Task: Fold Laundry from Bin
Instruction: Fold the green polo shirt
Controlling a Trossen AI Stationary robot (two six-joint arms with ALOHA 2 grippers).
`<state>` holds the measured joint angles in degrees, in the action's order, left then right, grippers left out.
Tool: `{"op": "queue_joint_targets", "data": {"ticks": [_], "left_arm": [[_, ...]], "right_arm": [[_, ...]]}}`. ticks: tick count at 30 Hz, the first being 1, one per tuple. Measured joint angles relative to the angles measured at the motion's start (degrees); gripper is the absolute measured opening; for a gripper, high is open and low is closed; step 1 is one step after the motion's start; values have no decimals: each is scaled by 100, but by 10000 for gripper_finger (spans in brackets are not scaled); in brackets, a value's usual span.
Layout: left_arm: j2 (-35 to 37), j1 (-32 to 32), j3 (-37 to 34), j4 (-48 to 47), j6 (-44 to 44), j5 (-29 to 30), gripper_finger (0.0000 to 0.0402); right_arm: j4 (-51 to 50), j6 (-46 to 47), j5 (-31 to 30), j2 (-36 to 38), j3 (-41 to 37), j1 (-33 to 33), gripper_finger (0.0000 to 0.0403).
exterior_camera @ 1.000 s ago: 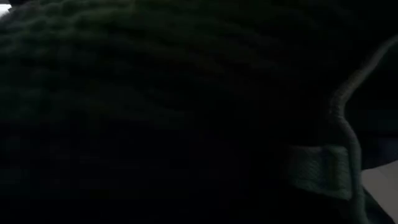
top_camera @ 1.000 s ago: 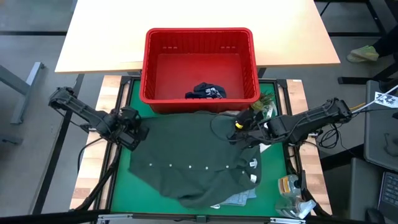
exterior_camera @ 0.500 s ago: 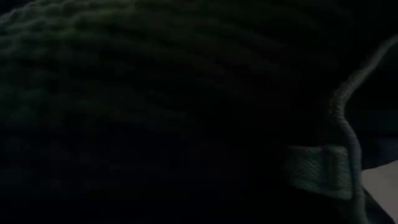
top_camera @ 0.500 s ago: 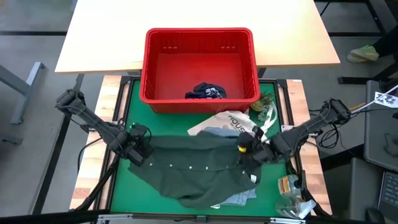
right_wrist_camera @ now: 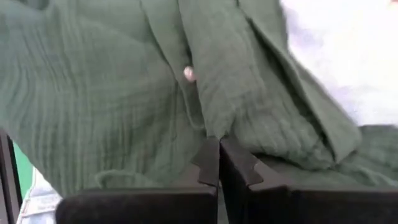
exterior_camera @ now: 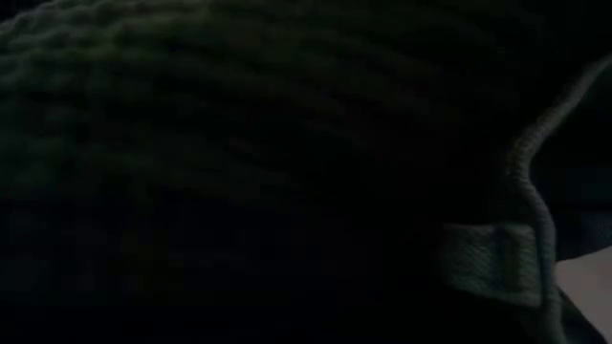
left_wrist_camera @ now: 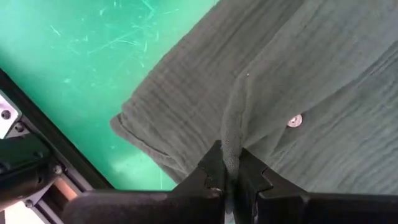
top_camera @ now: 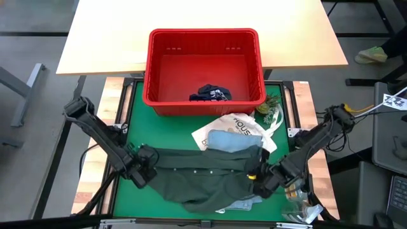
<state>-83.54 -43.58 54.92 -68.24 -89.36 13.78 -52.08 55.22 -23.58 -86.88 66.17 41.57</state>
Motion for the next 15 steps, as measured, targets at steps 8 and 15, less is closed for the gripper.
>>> {"op": "queue_joint_targets", "data": {"ticks": [8,15], "left_arm": [[-165,-122,0,257,210,-188,12],[-165,-146,0,759,770,-236,76]], "right_arm": [[-2,-2,869,-119,0,-121,4],[3,2,1157,-119,0,-125,61]]}}
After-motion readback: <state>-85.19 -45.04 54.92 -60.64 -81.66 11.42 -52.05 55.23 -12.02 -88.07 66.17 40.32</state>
